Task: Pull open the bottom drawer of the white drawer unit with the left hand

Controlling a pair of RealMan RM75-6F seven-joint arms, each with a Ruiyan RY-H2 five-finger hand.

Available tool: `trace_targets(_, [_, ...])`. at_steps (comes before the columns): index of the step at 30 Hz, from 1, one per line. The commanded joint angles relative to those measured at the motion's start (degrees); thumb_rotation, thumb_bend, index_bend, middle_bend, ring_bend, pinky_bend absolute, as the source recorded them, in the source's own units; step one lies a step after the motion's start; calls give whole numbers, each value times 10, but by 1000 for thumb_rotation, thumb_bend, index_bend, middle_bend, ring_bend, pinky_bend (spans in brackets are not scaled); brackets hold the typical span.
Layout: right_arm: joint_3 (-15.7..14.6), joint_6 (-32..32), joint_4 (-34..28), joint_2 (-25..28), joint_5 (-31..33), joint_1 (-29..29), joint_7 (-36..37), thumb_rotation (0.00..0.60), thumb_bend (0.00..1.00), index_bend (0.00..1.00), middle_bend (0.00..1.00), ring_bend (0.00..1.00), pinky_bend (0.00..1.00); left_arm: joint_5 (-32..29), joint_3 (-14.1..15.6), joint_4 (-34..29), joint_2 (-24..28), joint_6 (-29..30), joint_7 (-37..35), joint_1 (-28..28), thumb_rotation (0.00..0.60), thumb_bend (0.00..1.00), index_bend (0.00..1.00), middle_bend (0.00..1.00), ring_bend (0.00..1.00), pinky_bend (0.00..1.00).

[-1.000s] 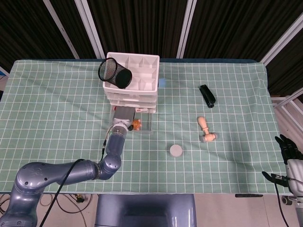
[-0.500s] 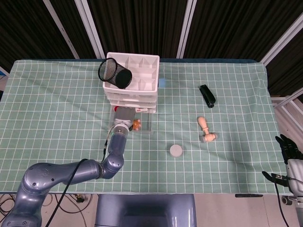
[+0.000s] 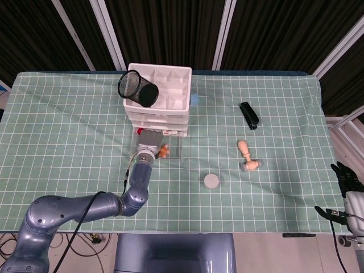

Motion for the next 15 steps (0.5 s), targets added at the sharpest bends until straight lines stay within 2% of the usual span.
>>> trace_targets(1, [0,0,0,0,0,0,0,600,25,0,0,0,209,14,-7,-17,11,6,-14,2,600,460,668,1000,1000,1000])
trace_targets(15, [0,-1,0,0,0,0,0,600,25,0,0,0,209,66,-24,-161,90,51,-58,18,600,460,668,1000,1000,1000])
